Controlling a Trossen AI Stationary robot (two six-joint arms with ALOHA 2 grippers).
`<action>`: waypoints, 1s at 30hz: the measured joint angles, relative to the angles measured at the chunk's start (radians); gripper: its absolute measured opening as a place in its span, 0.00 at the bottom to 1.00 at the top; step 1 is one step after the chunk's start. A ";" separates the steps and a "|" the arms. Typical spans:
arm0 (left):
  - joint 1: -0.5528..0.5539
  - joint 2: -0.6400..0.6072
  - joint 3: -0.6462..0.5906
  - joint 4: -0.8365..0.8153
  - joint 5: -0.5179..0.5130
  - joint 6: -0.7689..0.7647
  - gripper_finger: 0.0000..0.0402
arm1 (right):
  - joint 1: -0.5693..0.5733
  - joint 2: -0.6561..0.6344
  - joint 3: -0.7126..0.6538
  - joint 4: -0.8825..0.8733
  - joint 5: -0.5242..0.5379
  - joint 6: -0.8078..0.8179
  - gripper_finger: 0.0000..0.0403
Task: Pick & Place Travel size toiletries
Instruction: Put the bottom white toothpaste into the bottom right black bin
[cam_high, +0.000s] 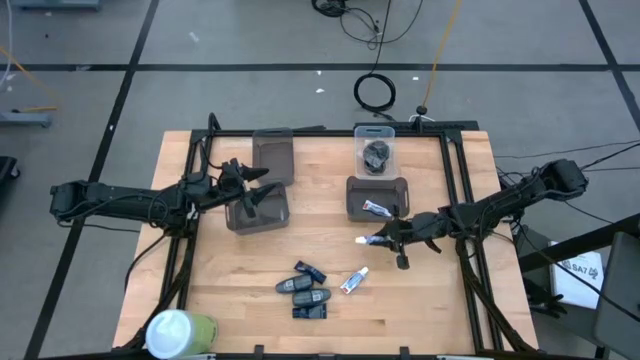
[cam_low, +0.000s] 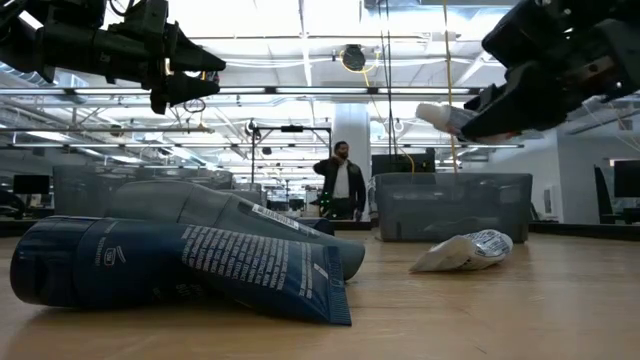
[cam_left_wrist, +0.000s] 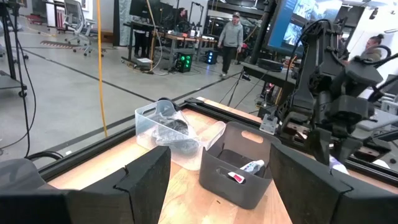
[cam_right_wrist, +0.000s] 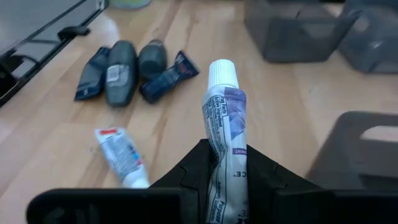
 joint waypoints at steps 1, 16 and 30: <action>0.000 0.000 0.000 0.000 0.000 0.000 0.67 | -0.011 -0.007 0.000 0.006 0.000 -0.008 0.14; 0.000 0.000 0.000 0.000 0.000 0.000 0.67 | -0.164 -0.127 0.000 0.035 0.000 -0.123 0.14; 0.000 0.000 0.000 0.000 0.000 0.000 0.67 | -0.319 -0.150 0.000 -0.020 0.005 -0.132 0.14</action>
